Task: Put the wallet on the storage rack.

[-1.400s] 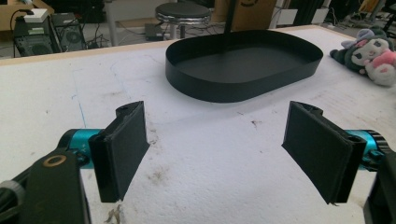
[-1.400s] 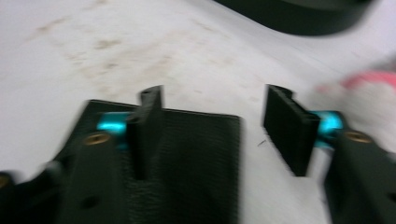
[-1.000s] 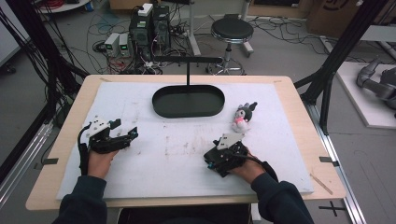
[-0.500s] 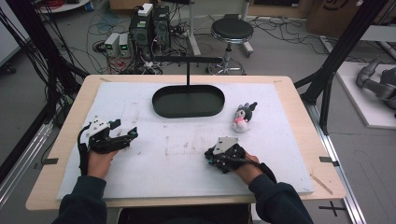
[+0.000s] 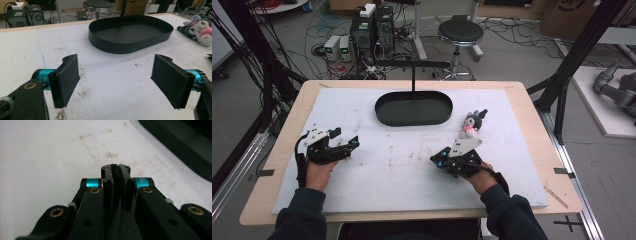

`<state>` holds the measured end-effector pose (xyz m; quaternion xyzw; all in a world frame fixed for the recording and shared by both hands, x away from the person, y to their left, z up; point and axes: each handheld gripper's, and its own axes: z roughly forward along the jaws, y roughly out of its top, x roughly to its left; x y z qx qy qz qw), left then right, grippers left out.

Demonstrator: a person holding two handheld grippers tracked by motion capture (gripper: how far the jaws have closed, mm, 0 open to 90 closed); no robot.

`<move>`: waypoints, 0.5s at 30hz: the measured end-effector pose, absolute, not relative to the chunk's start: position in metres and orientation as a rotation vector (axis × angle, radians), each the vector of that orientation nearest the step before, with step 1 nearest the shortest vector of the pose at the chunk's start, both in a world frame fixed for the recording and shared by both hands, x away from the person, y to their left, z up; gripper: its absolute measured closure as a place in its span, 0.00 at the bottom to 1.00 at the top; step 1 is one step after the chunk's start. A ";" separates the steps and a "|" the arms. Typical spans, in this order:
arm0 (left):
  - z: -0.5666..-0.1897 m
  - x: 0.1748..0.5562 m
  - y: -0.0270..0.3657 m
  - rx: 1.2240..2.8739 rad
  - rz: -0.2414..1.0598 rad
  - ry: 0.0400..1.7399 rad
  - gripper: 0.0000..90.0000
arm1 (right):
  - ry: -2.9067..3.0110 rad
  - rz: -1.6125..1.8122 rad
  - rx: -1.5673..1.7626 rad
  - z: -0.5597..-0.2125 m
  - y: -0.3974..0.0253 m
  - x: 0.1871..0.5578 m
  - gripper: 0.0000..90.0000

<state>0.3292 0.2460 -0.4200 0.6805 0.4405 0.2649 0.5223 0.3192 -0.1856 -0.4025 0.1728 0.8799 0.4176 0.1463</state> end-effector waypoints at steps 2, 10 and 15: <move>-0.420 0.329 0.246 1.628 0.635 1.056 0.24 | 2.531 1.264 0.501 -0.396 -0.185 0.319 0.93; -0.420 0.329 0.248 1.620 0.631 1.059 0.24 | 2.551 1.588 0.485 -0.373 -0.175 0.314 0.94; -0.420 0.329 0.249 1.620 0.630 1.056 0.24 | 2.509 1.614 0.618 -0.373 -0.178 0.324 0.94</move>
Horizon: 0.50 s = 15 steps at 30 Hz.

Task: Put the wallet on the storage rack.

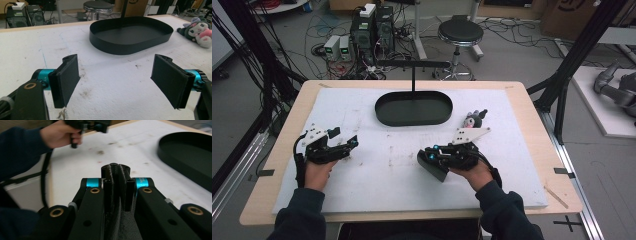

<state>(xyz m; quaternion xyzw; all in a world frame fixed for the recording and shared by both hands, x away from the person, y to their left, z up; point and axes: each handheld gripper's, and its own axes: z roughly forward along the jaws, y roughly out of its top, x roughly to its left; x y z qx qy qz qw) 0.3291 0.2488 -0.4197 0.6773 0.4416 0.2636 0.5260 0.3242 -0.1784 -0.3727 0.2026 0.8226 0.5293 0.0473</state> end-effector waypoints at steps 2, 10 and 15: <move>-0.420 0.329 0.249 1.618 0.630 1.057 0.24 | 2.463 1.581 0.684 -0.373 -0.184 0.330 0.94; -0.420 0.330 0.249 1.622 0.631 1.059 0.24 | 2.373 1.465 0.857 -0.380 -0.203 0.354 0.92; -0.421 0.330 0.248 1.623 0.629 1.061 0.24 | 2.353 1.503 0.889 -0.384 -0.212 0.357 0.83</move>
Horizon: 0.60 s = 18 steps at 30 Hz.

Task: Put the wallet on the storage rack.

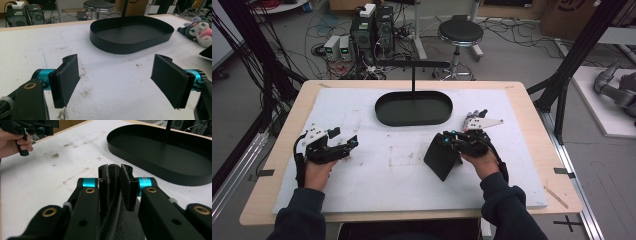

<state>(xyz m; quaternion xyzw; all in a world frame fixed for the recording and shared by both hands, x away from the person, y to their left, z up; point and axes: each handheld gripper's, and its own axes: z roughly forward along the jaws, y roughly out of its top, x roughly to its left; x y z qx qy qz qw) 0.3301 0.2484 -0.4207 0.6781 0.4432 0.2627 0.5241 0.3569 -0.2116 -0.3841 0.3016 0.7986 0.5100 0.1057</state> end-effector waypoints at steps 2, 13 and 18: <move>-0.420 0.330 0.248 1.619 0.628 1.060 0.24 | 2.320 1.491 0.909 -0.383 -0.211 0.355 0.64; -0.420 0.330 0.249 1.621 0.630 1.059 0.25 | 2.218 1.442 0.917 -0.374 -0.220 0.334 0.32; -0.420 0.329 0.248 1.622 0.630 1.058 0.25 | 2.236 1.350 0.881 -0.382 -0.213 0.320 0.24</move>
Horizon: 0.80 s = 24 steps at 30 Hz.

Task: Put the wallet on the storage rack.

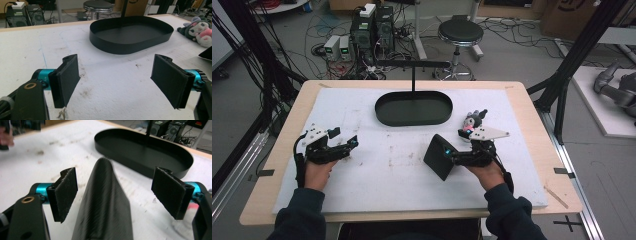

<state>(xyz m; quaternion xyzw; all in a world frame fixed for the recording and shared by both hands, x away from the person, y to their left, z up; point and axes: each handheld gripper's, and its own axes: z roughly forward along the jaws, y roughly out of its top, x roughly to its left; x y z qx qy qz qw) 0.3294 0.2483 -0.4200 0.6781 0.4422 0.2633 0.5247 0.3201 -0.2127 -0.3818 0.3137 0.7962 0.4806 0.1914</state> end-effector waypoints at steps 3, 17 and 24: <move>-0.420 0.329 0.248 1.623 0.629 1.058 0.25 | 2.271 1.292 0.852 -0.391 -0.205 0.314 0.24; -0.421 0.329 0.249 1.625 0.631 1.058 0.25 | 2.357 1.306 0.942 -0.412 -0.206 0.322 0.57; -0.421 0.330 0.249 1.630 0.630 1.057 0.25 | 2.350 1.344 0.919 -0.404 -0.208 0.322 0.87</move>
